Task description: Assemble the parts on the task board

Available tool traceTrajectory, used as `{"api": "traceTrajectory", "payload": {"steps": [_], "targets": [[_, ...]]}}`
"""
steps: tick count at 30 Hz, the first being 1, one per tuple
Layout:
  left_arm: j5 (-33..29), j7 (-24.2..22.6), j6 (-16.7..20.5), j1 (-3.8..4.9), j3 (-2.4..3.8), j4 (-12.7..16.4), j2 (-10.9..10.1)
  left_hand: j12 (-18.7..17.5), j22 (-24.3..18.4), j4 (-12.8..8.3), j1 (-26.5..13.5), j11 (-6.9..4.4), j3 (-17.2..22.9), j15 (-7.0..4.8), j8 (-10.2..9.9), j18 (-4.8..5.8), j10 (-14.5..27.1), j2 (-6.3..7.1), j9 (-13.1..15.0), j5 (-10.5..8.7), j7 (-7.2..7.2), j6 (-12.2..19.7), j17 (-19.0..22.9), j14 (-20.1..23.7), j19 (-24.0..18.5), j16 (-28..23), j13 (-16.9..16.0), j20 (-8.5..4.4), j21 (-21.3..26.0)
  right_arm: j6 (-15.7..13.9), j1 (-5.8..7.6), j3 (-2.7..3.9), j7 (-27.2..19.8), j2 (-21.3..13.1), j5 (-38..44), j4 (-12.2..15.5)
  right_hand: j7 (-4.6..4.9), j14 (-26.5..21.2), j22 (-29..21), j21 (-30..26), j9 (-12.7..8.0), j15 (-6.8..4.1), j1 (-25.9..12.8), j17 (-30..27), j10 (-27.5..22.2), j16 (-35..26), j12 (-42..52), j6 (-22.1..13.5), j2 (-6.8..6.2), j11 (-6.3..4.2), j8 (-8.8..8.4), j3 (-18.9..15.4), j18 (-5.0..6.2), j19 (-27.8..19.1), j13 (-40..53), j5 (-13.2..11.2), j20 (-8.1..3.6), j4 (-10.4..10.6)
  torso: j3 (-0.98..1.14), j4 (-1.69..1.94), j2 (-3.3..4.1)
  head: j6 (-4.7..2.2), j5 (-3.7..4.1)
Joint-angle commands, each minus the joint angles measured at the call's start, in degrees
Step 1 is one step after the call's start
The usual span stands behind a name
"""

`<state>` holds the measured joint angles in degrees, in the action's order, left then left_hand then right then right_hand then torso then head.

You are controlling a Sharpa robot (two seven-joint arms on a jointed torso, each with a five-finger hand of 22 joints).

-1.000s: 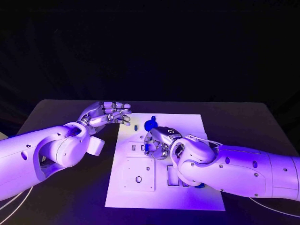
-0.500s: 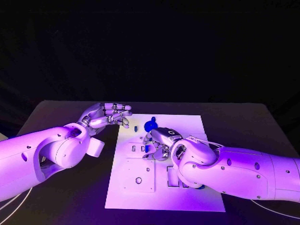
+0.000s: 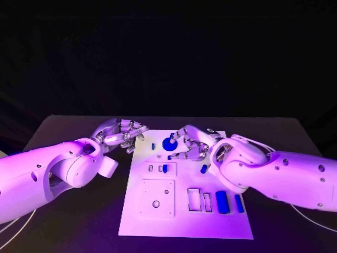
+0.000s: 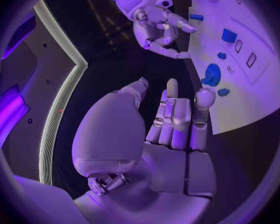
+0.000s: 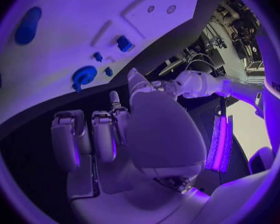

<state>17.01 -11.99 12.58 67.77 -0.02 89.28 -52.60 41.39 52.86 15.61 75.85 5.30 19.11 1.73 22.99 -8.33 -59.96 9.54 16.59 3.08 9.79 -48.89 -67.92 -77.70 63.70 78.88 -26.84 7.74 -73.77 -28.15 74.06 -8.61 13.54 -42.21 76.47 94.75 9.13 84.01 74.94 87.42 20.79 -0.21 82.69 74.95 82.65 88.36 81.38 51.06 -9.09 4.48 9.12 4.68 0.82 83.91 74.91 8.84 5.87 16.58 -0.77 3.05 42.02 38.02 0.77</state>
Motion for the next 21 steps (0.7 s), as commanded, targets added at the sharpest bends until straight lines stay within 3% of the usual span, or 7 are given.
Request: {"api": "traceTrajectory", "payload": {"steps": [1, 3, 5, 9, 12, 14, 21], "targets": [[9.9, 10.2, -2.4, 0.58, 0.05, -0.5, 0.9, 6.9, 4.2, 0.8, -1.6, -0.64, -0.3, -0.57, 2.8, 1.53, 0.2, -0.77, 1.8, 0.04, -0.67, -0.5, -5.2, -3.4, 3.1, 3.2, -4.4, -0.40, -2.5, -2.9, 1.41, 0.05, -11.9, -2.0, -16.9, 0.2, -0.05, 4.9, 13.1, -0.2, 0.1, 0.26, -0.1, 10.7, 0.8, -0.3, 0.5, 0.5, 1.17, -0.20, 0.58, 0.5, -0.07, 4.7, 7.9, 0.8, 0.17, -0.1, 0.23, -0.20, -0.55, 0.34, -0.12], [13.2, 14.5, -4.0, 1.07, 0.05, -0.9, 1.6, 12.2, 5.2, 0.9, -1.9, -0.75, 0.0, -0.92, 5.2, 1.71, 2.3, -1.34, 3.9, 0.08, -1.03, 1.0, -7.0, -4.7, 3.8, 4.3, -8.0, -0.84, -3.3, -3.8, 2.45, 0.10, -13.8, -3.6, -21.7, 0.4, -0.09, 4.9, 13.2, -0.1, 0.1, 0.20, 0.0, 10.7, 0.9, -0.3, 0.6, 0.6, 1.18, -0.25, 0.76, 0.5, -0.08, 4.7, 8.0, 1.9, 0.12, -0.2, 0.32, -0.16, -0.74, 0.41, -0.07], [17.6, 20.4, -7.1, 1.96, 0.04, -1.5, 2.7, 14.2, 5.8, 0.9, -2.2, -1.02, -0.1, -0.99, 6.4, 1.82, 2.0, -1.24, 4.9, -0.02, -1.09, 1.2, -7.8, -5.2, 4.3, 4.7, -9.4, -0.92, -3.7, -4.7, 3.72, 0.15, -15.3, -5.6, -26.9, 0.4, -0.12, 4.9, 13.2, -0.1, 0.1, 0.16, 0.4, 10.8, 0.8, -0.3, 0.6, 0.5, 1.14, -0.29, 0.91, 0.7, -0.09, 4.7, 8.0, 2.9, 0.06, -0.3, 0.44, -0.14, -0.91, 0.77, -0.12], [23.5, 27.9, -11.4, 3.68, 0.01, -3.0, 4.8, 23.0, 11.2, 1.0, -4.7, -2.20, -0.9, -2.02, 10.3, 2.88, -4.5, -1.73, 8.1, 0.02, -2.49, -0.1, -13.1, -8.3, 8.6, 7.3, -19.9, -1.72, -6.3, -5.2, 4.91, 0.18, -16.2, -7.5, -31.2, -0.4, -0.12, 4.9, 13.1, -0.2, 0.1, 0.16, 0.3, 10.7, 0.7, -0.3, 0.5, 0.5, 1.13, -0.29, 0.95, 0.7, -0.06, 4.7, 7.9, 3.0, 0.06, -0.2, 0.57, -0.09, -1.24, 1.38, -0.35], [27.4, 32.8, -15.4, 4.80, -0.03, -4.0, 6.5, 25.5, 13.3, 1.1, -5.6, -2.75, -1.2, -2.52, 12.0, 3.32, -6.5, -2.04, 9.9, 0.00, -3.07, -0.2, -14.9, -9.3, 10.3, 8.1, -23.3, -2.24, -7.3, -5.2, 5.32, 0.19, -16.2, -8.2, -32.5, -1.3, -0.11, 4.9, 13.1, -0.3, 0.1, 0.16, 0.2, 10.7, 0.6, -0.4, 0.4, 0.5, 1.11, -0.27, 0.98, 0.6, -0.06, 4.7, 7.8, 3.0, 0.05, -0.1, 0.66, -0.13, -1.39, 1.86, -0.50], [29.9, 35.7, -17.6, 5.70, -0.39, -4.9, 7.8, 25.8, 13.4, 1.2, -6.8, -2.81, -1.7, -2.62, 12.6, 3.35, -6.5, -2.21, 10.7, -0.01, -3.12, 0.2, -15.0, -9.3, 10.4, 8.1, -23.5, -2.42, -7.4, -5.1, 5.49, 0.19, -16.0, -8.6, -33.1, -1.8, -0.10, 4.9, 13.1, -0.3, 0.1, 0.16, 0.0, 10.6, 0.6, -0.4, 0.3, 0.4, 1.07, -0.27, 0.98, 0.5, -0.03, 4.6, 7.7, 3.0, 0.05, -0.1, 0.67, -0.07, -1.45, 2.41, -0.62], [34.1, 41.4, -21.7, 8.06, -1.99, -7.9, 12.1, 26.1, 14.4, 1.2, -9.2, -2.67, -2.6, -2.55, 12.8, 3.55, -6.5, -3.30, 11.9, -0.01, -2.96, 1.7, -16.3, -9.9, 11.0, 8.7, -23.8, -2.48, -7.7, -4.0, 5.72, 0.19, -14.2, -9.0, -33.4, -3.0, -0.06, 4.8, 12.7, -0.8, 0.1, 0.18, -0.7, 10.3, 0.4, -0.5, 0.2, 0.2, 1.30, -0.23, 1.00, 0.4, 0.09, 4.4, 7.6, 3.0, 0.05, 0.1, 0.69, -0.16, -1.46, 2.64, -0.55]]}}
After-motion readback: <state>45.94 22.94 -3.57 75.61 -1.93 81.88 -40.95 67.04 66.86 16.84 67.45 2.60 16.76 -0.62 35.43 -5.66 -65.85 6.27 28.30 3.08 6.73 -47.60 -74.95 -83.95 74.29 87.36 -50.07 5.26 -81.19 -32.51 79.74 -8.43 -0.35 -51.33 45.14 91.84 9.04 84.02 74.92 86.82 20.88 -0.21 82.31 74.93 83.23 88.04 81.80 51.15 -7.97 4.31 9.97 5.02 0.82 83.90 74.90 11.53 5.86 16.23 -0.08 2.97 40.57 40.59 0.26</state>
